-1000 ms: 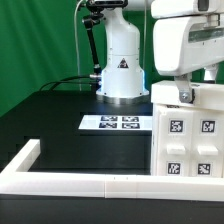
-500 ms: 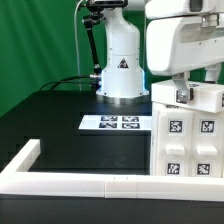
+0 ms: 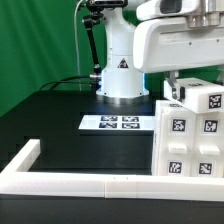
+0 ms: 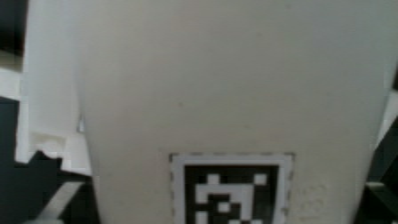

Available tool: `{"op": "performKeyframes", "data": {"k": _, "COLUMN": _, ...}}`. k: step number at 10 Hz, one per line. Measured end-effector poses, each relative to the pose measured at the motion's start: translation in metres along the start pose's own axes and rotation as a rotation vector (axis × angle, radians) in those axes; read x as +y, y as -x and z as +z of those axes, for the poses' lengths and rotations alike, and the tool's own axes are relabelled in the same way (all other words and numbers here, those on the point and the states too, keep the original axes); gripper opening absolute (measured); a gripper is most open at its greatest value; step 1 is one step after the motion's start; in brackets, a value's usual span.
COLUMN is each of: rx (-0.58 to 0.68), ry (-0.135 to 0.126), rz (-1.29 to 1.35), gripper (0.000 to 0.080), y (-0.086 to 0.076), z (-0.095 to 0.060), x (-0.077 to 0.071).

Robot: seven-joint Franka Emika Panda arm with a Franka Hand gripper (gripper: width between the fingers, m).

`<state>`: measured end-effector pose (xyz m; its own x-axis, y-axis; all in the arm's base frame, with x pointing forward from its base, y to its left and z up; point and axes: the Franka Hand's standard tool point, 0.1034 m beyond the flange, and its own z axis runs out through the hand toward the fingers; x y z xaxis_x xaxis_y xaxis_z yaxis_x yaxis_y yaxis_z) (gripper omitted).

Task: Assemble cabinet

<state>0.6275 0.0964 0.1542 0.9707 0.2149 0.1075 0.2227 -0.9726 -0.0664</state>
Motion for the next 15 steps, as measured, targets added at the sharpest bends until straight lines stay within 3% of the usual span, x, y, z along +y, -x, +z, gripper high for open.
{"op": "performKeyframes", "data": {"k": 4, "rx": 0.0, "ry": 0.002, "rz": 0.258, "gripper": 0.0561, "y": 0.0, "z": 0.0, "x": 0.003}}
{"op": "performKeyframes", "data": {"k": 7, "rx": 0.034, "ry": 0.002, "rz": 0.592, "gripper": 0.0561, "y": 0.003, "z": -0.003, "x": 0.001}}
{"op": "performKeyframes", "data": {"k": 15, "rx": 0.05, "ry": 0.011, "rz": 1.325, "gripper": 0.0561, "y": 0.009, "z": -0.003, "x": 0.016}}
